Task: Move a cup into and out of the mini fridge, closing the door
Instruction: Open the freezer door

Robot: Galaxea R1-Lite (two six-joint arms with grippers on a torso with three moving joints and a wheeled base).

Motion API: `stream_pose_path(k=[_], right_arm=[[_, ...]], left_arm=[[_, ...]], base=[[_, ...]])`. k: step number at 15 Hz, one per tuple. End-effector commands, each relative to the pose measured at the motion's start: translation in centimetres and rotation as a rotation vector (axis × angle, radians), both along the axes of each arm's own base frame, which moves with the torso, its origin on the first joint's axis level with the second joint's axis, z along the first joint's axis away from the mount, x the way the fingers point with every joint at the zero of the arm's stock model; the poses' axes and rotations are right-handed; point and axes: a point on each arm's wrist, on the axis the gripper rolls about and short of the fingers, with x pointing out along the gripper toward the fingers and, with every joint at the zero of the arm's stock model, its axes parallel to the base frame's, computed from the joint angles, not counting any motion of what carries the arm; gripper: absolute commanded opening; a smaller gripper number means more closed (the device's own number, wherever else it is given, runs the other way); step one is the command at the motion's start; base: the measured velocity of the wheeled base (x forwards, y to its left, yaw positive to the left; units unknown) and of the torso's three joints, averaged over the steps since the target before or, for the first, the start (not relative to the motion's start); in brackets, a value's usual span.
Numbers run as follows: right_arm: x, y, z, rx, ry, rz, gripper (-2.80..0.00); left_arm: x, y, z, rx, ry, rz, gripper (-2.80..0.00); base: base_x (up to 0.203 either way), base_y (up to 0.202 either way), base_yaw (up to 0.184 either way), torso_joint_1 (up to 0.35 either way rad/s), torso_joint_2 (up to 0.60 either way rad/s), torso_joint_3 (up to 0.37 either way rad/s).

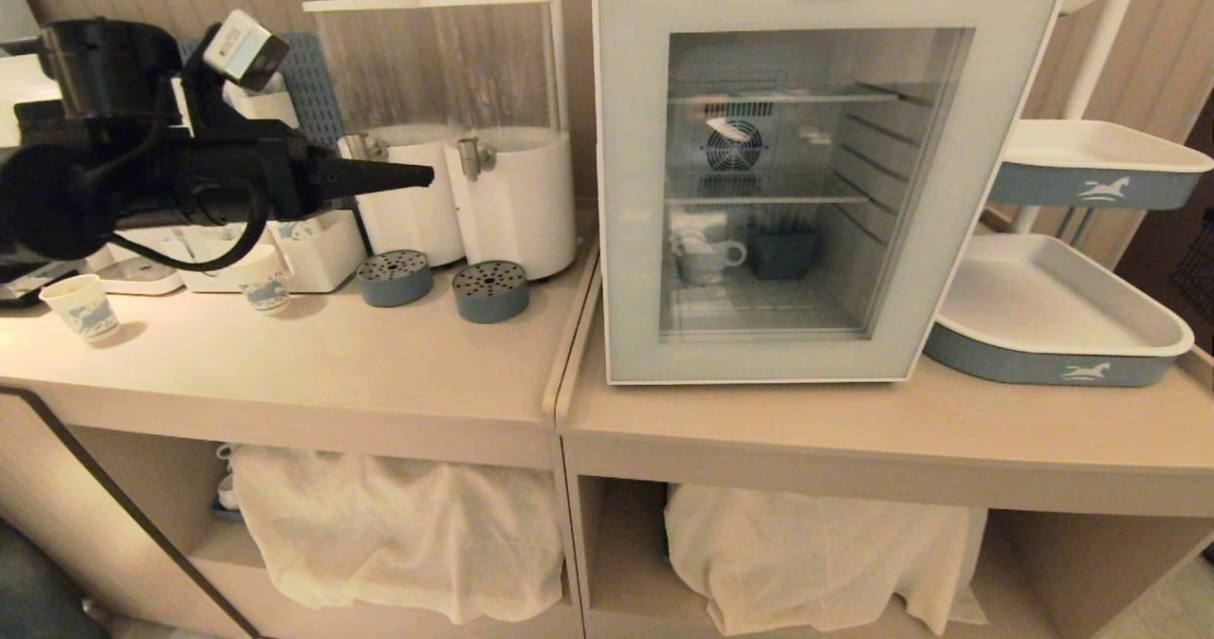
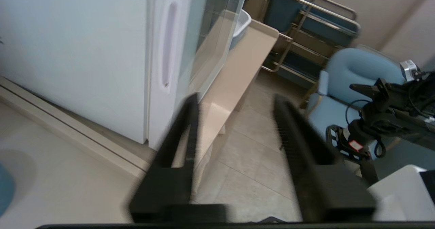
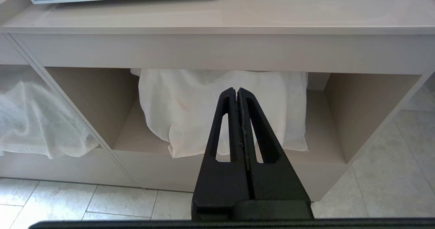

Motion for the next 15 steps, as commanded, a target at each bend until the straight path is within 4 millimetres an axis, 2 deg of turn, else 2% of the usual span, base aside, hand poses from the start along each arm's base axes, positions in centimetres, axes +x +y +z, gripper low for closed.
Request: stream_pose_path(k=[1,4,7,11,15], right_arm=[[0.0,0.0,0.0,0.0,0.003,0.0,-2.8],[0.0,0.0,0.0,0.0,0.004,0.0,-2.8],[0.0,0.0,0.0,0.0,0.004,0.0,-2.8],[0.0,0.0,0.0,0.0,0.004,0.0,-2.8],[0.0,0.0,0.0,0.001,0.003,0.0,-2.8]], left_arm=[[2.7,0.1,-2.4,-0.006,0.054,-0.026,0.0],[4.8,-0.3,-2.9,-0.028,0.034,-0.181,0.0],[6.1,-3.1,-3.1,-0.031,0.0,-0.303,0.0],[7.7,-6.5,-4.2,-0.031,-0.01,-0.38,0.0],[9.3,-7.8,-6.1,-0.029,-0.029,-0.395,0.0]], base=[[0.0,0.0,0.0,0.0,0.0,0.0],[0.0,0.0,0.0,0.0,0.0,0.0],[0.0,0.0,0.0,0.0,0.0,0.0],[0.0,0.0,0.0,0.0,0.0,0.0],[0.0,0.0,0.0,0.0,0.0,0.0]])
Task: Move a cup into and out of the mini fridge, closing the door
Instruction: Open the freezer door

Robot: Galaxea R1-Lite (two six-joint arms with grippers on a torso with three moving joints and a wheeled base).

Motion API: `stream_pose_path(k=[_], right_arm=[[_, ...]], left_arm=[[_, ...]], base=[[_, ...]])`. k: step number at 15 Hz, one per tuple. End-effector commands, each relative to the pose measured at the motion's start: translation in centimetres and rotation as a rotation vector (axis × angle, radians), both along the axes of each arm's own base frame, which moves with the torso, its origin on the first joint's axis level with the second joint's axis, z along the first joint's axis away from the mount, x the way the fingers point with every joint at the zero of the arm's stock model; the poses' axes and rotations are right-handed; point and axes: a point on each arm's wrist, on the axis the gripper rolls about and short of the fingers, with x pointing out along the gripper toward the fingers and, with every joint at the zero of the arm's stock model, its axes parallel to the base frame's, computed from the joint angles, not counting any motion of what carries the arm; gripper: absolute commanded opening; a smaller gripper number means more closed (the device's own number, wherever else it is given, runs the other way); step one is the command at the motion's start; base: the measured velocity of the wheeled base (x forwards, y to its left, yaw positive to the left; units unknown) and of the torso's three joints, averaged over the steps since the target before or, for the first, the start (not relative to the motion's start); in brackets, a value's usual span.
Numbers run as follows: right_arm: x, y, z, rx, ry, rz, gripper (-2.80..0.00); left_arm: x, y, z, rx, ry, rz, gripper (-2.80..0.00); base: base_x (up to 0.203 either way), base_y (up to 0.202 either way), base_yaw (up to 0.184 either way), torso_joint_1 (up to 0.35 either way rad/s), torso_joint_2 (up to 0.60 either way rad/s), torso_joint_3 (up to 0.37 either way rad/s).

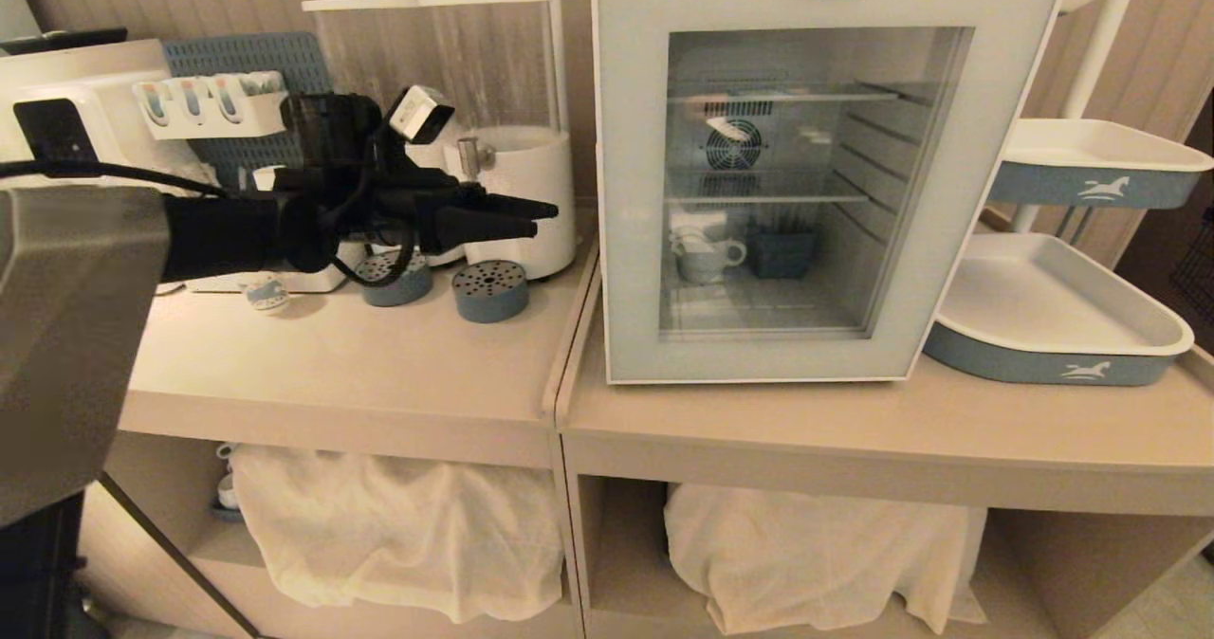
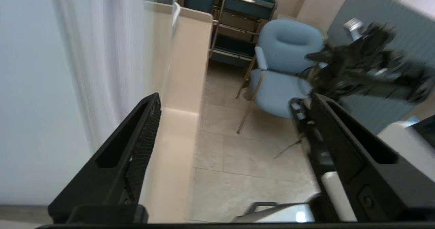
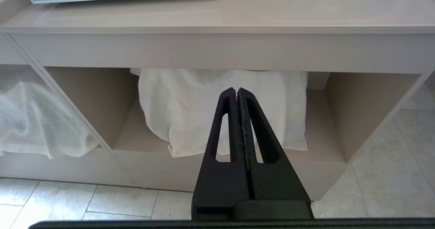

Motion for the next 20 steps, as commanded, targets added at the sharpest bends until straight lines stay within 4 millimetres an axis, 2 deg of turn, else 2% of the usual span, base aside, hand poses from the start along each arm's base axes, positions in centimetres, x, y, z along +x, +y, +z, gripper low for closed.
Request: stream_pose_path(k=[1,6,17,20], right_arm=[[0.0,0.0,0.0,-0.001,0.003,0.001,-2.8],[0.0,0.0,0.0,0.001,0.001,0.001,-2.8],[0.0,0.0,0.0,0.001,0.002,0.001,-2.8],[0.0,0.0,0.0,-0.001,0.004,0.001,-2.8]], left_arm=[[1.2,-0.6,-1.8,-0.001,-0.002,-0.014,0.0],[2.0,-3.2,-3.5,-0.004,-0.02,0.001,0.0],[1.6,-5.8,-3.4,-0.009,-0.046,0.033,0.0],[1.3,-5.7,-2.8,-0.01,-0.046,0.036,0.0]], base=[[0.0,0.0,0.0,0.0,0.0,0.0],[0.0,0.0,0.0,0.0,0.0,0.0],[0.0,0.0,0.0,0.0,0.0,0.0],[0.0,0.0,0.0,0.0,0.0,0.0]])
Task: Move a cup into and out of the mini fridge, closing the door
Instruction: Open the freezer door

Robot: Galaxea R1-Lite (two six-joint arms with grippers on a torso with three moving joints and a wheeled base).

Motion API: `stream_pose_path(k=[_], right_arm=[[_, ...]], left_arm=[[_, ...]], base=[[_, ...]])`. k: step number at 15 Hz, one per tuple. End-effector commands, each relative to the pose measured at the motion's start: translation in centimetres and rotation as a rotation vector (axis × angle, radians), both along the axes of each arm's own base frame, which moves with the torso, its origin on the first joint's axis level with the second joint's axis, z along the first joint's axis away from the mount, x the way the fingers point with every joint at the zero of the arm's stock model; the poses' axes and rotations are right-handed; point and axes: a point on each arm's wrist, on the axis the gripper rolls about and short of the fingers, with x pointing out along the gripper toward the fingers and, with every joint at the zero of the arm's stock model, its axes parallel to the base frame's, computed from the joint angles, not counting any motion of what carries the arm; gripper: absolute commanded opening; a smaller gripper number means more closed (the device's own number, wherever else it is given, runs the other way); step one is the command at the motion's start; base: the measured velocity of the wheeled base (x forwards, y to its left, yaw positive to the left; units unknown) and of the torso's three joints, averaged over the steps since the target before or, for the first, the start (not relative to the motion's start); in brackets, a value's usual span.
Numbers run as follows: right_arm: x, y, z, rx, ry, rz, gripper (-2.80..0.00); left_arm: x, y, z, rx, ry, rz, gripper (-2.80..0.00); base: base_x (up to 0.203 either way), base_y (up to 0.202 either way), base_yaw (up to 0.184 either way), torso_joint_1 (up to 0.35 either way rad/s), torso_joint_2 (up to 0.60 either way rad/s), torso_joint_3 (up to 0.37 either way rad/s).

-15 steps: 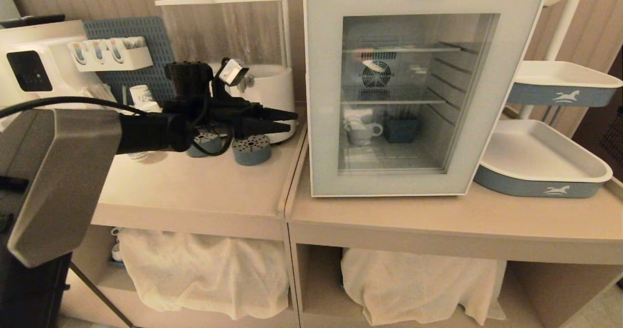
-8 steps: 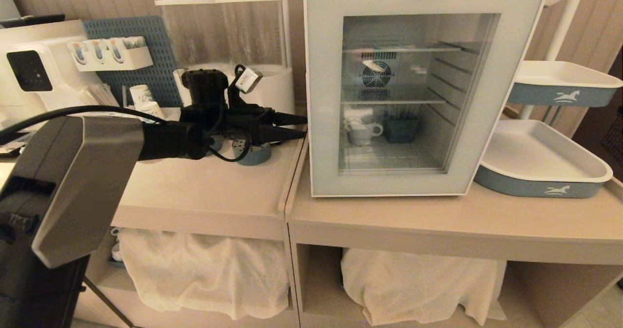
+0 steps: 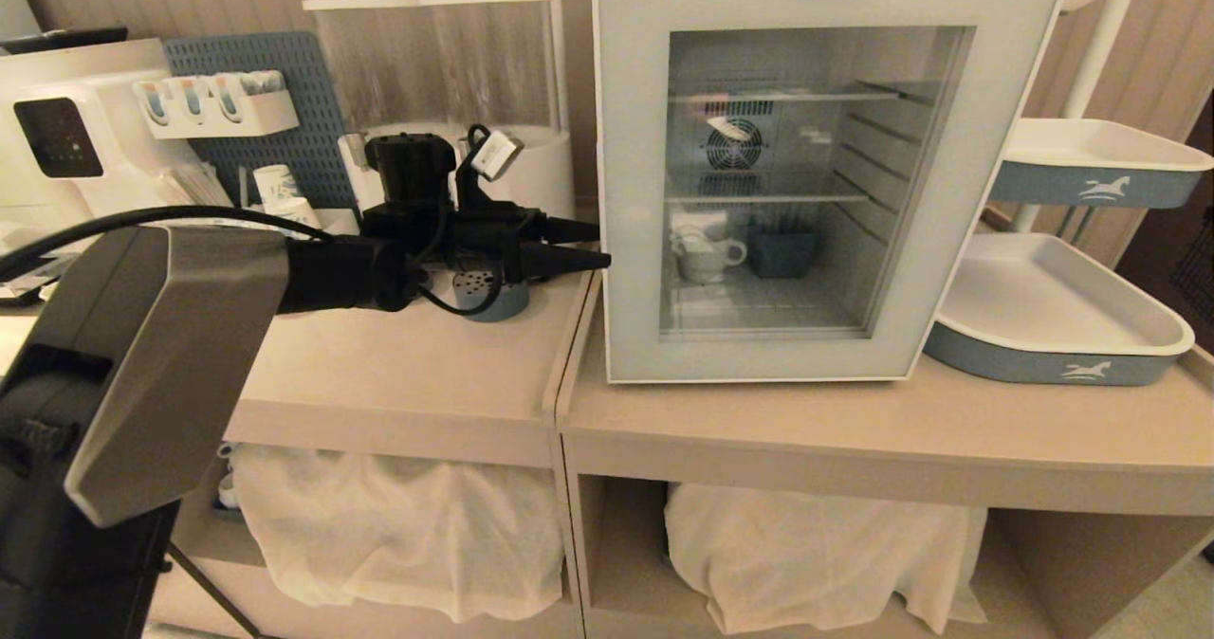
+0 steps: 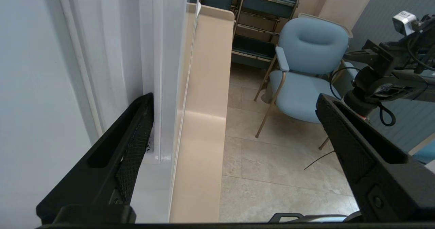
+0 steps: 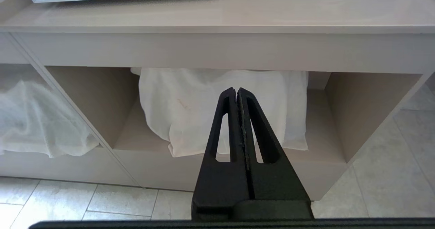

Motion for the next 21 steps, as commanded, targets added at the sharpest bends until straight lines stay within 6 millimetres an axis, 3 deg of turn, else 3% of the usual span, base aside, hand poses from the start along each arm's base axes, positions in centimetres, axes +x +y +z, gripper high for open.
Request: stream_pose_path(k=[1,7,11,21], right_arm=[[0.0,0.0,0.0,-0.001,0.003,0.0,-2.8],[0.0,0.0,0.0,-0.001,0.003,-0.001,-2.8],[0.0,0.0,0.0,-0.001,0.003,-0.001,-2.8],[0.0,0.0,0.0,-0.001,0.003,-0.001,-2.8]], left_arm=[[-0.4,0.1,0.7,-0.003,-0.006,-0.01,0.0],[-2.9,1.8,3.3,-0.006,-0.009,0.008,0.0],[-4.0,2.0,3.8,-0.003,-0.001,0.008,0.0],[-1.5,1.7,1.9,-0.002,0.006,0.073,0.0]], base=[[0.0,0.0,0.0,0.0,0.0,0.0],[0.0,0.0,0.0,0.0,0.0,0.0],[0.0,0.0,0.0,0.0,0.0,0.0],[0.0,0.0,0.0,0.0,0.0,0.0]])
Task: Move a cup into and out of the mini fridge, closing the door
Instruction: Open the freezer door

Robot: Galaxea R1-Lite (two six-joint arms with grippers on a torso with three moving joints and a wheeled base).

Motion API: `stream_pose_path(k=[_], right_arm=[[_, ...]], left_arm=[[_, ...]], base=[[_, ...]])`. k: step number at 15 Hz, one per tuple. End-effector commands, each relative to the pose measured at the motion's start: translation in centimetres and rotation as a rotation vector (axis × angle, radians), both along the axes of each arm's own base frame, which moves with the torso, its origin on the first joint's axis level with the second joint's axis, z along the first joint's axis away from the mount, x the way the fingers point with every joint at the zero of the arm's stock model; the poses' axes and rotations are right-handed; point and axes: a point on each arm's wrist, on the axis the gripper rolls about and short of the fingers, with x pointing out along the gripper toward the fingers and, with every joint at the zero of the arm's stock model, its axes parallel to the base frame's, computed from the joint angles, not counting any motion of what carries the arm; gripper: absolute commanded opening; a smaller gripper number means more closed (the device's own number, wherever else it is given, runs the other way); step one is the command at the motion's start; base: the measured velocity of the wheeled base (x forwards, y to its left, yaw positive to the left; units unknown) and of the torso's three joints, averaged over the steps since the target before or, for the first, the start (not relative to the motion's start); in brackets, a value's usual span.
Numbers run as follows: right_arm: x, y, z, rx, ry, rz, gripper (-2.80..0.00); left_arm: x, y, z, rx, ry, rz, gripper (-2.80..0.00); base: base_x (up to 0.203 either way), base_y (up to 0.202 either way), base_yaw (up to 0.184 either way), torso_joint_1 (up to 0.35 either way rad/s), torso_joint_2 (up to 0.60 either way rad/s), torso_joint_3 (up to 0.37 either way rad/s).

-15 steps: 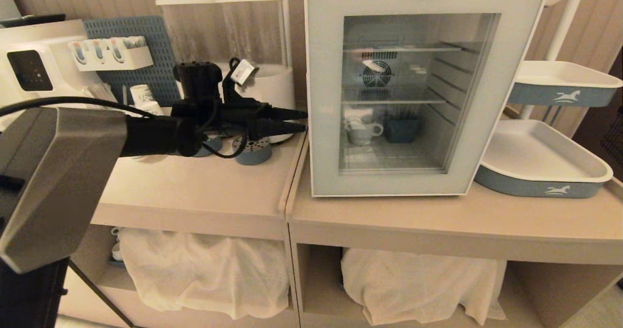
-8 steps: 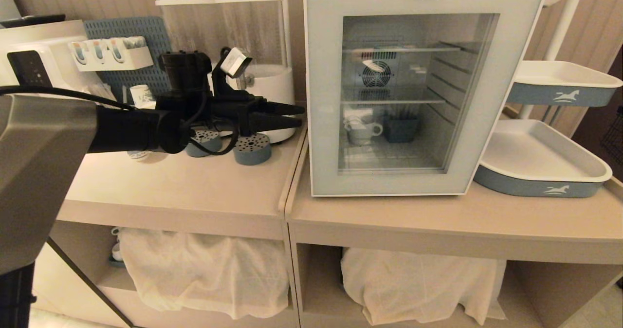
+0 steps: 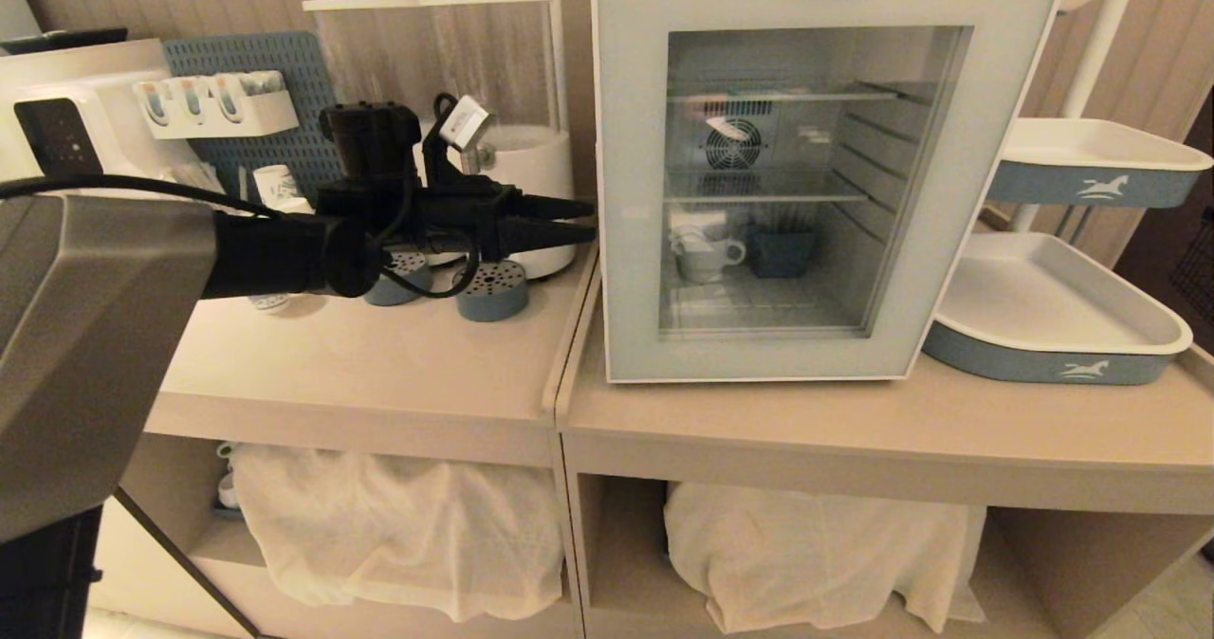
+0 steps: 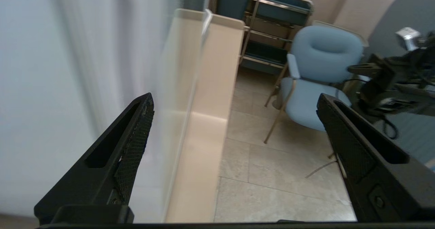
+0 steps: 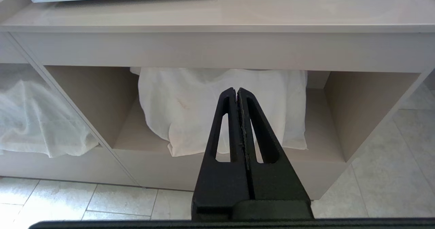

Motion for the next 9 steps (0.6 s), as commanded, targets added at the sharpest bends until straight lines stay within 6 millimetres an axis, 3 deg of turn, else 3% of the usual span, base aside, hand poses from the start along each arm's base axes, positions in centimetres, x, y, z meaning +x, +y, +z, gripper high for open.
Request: stream_pose_path(k=[1,9], right_arm=[[0.0,0.0,0.0,0.0,0.004,0.0,-2.8],[0.0,0.0,0.0,0.0,0.003,0.0,-2.8]], left_arm=[[0.8,-0.3,-1.0,0.003,0.011,-0.008,0.0],[1.8,-2.1,-2.3,0.004,0.019,-0.035,0.0]], base=[[0.0,0.0,0.0,0.0,0.0,0.0],[0.0,0.0,0.0,0.0,0.0,0.0]])
